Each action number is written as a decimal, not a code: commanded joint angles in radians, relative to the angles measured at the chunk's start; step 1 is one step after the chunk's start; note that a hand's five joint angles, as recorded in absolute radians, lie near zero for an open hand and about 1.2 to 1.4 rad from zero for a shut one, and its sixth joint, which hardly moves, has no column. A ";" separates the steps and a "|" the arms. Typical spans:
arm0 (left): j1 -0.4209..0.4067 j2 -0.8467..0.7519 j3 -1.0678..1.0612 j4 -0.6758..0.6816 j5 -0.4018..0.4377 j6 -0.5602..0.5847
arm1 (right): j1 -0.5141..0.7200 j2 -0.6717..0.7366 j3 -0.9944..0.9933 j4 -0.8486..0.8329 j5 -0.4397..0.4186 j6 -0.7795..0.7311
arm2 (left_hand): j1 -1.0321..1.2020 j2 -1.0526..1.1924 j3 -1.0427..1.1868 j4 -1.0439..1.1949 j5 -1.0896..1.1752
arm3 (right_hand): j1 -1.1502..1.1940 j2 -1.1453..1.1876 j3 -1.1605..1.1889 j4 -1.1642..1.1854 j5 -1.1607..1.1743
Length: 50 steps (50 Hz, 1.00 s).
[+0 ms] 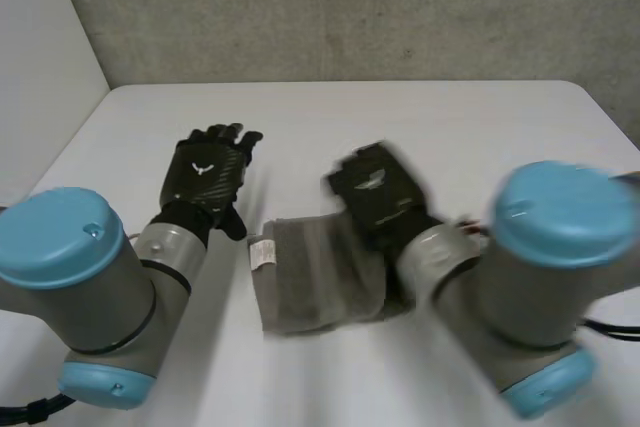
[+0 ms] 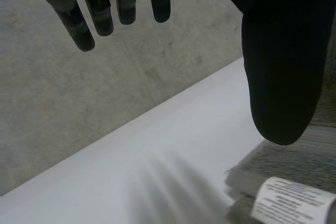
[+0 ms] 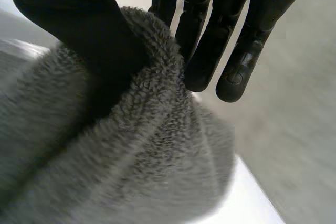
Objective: Fold the laundry
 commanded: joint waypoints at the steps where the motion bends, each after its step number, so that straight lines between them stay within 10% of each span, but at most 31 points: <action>1: 0.049 0.048 -0.002 -0.011 -0.001 -0.003 | 0.188 0.212 -0.116 0.158 -0.025 -0.068 | -0.009 0.009 0.009 0.007 -0.032 | 0.480 0.227 0.212 0.206 0.244; 3: 0.060 0.057 -0.002 -0.014 -0.001 -0.006 | 0.190 0.212 -0.119 0.163 -0.013 -0.054 | -0.009 0.009 0.009 0.007 -0.032 | 0.330 0.077 0.062 0.056 0.094; 4: 0.060 0.057 -0.002 -0.014 -0.001 -0.006 | 0.179 0.198 -0.118 0.163 -0.011 -0.046 | -0.009 0.009 0.009 0.007 -0.032 | -0.296 -0.549 -0.564 -0.570 -0.532; 6: 0.058 0.066 0.000 -0.031 0.001 -0.035 | 0.178 0.169 -0.115 0.160 -0.008 -0.025 | -0.009 0.009 0.009 0.007 -0.032 | -0.742 -0.995 -1.010 -1.016 -0.977; 20: -0.060 0.037 0.190 -0.293 0.007 -0.256 | -0.161 -0.118 -0.089 0.197 -0.046 0.641 | 0.003 0.021 0.021 0.020 -0.020 | -0.742 -0.995 -1.010 -1.016 -0.977; 34: -0.218 -0.225 0.363 -0.424 -0.004 -0.371 | -0.230 -0.027 -0.086 0.235 -0.078 0.621 | 0.006 0.024 0.024 0.023 -0.017 | -0.742 -0.995 -1.010 -1.016 -0.977; 50: -0.164 -0.252 0.241 -0.400 -0.149 -0.212 | -0.198 0.137 -0.098 0.238 -0.075 0.509 | -0.009 0.009 0.009 0.007 -0.032 | -0.742 -0.995 -1.010 -1.016 -0.977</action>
